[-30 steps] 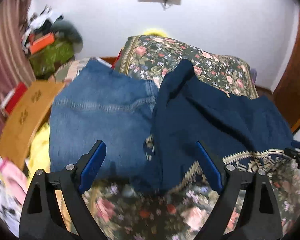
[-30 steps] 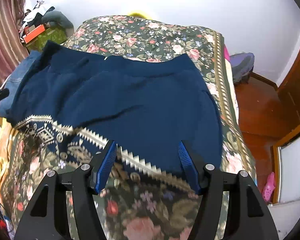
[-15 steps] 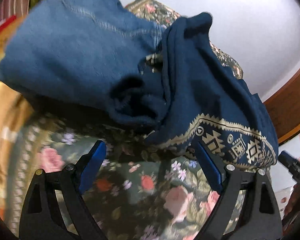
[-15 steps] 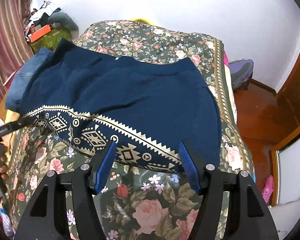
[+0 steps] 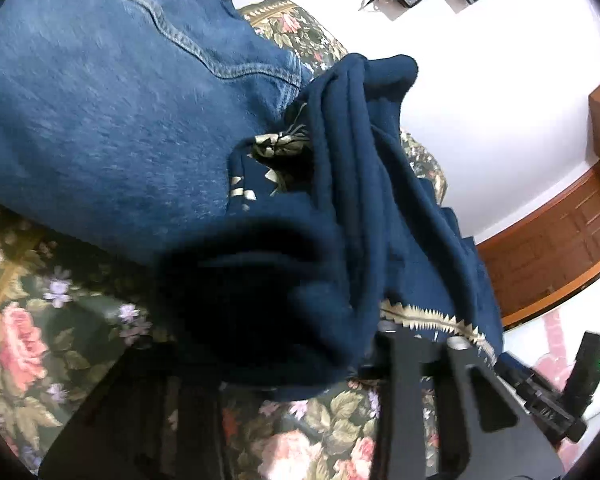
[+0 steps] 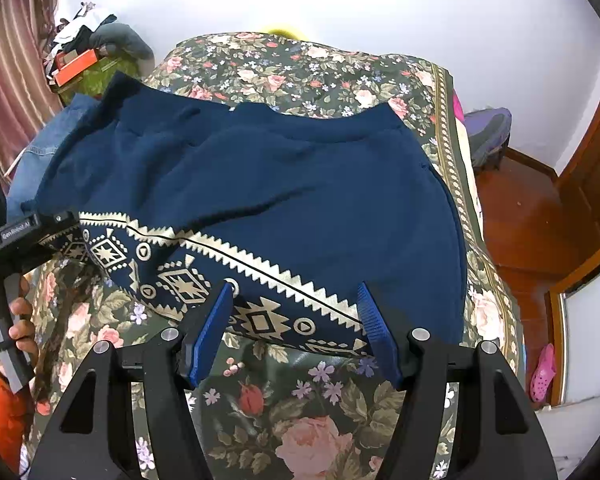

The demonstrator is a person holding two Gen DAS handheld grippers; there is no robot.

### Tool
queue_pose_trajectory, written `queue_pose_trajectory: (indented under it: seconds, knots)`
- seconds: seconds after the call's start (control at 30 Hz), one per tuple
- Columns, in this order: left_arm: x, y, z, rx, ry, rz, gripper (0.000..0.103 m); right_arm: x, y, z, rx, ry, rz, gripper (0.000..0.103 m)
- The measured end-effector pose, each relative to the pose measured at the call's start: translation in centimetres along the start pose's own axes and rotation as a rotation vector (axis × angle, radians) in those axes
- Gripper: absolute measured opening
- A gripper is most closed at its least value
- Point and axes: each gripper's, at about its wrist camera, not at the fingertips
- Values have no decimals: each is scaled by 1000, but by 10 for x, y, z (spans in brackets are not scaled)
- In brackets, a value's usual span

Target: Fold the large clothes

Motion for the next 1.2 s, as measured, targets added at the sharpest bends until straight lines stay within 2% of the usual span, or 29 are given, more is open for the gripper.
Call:
queue_pose_trajectory:
  seconds: [0.1, 0.23, 0.47, 0.6, 0.7, 0.8, 0.9, 1.0, 1.07, 1.13, 1.2]
  knots:
    - [12, -12, -1, -48, 9, -40, 19, 6, 5, -5, 11, -15, -4, 61]
    - [37, -35, -1, -86, -29, -6, 15, 21, 18, -16, 42, -56, -6, 61]
    - [102, -80, -21, -206, -184, 40, 14, 32, 49, -42, 81, -109, -62, 63]
    - [130, -89, -26, -278, -249, -1, 14, 10, 71, -47, 85, -78, -117, 70]
    - [147, -92, -23, -332, -289, -63, 14, -27, 97, -41, 105, 21, -185, 70]
    - [141, -93, -26, -370, -271, -102, 14, -59, 118, -28, 100, 121, -273, 70]
    - [122, -98, -30, -416, -234, -119, 14, -82, 132, -18, 93, 195, -313, 70]
    - [112, -116, -29, -496, -238, -145, 14, -79, 128, -19, 82, 204, -321, 70]
    - [107, -134, -30, -535, -233, -122, 14, -67, 113, -24, 57, 212, -340, 70]
    - [98, -149, -29, -562, -220, -92, 14, -51, 98, -25, 24, 175, -340, 70]
    - [89, -169, -26, -602, -205, -72, 14, -25, 72, -25, -4, 105, -300, 70]
Point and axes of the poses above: each gripper's, at about its wrist camera, not at the fingertips, and x roughly against the way its jaws point, y to its left, z to its underside, and after that the axes turned 6 degrees about -x, right-handed
